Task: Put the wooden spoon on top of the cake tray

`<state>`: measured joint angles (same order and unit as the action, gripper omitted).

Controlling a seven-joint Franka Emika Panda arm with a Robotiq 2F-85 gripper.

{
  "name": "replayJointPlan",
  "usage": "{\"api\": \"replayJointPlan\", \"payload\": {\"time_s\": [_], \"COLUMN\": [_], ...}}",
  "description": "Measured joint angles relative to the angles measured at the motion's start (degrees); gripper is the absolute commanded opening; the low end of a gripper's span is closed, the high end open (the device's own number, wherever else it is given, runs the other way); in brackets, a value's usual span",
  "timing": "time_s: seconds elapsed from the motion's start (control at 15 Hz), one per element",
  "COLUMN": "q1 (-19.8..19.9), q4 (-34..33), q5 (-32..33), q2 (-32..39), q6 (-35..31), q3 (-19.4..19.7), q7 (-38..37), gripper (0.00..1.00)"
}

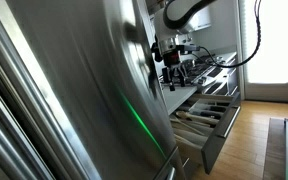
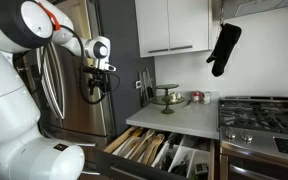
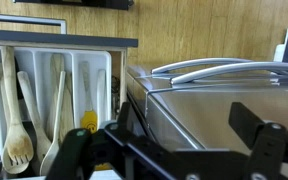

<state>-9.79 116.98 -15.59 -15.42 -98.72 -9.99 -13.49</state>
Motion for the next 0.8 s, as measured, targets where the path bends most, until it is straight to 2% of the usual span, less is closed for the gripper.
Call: {"api": "replayJointPlan", "payload": {"time_s": [0.53,0.8], "q1": [0.1,1.9], "q4": [0.0,1.9], "q5": [0.1,0.9], "q2": [0.0,-0.8], "q6": [-0.2,-1.3], "q3": [0.0,1.0], "q7": [0.0,0.1], "gripper": [1.0,1.0]}}
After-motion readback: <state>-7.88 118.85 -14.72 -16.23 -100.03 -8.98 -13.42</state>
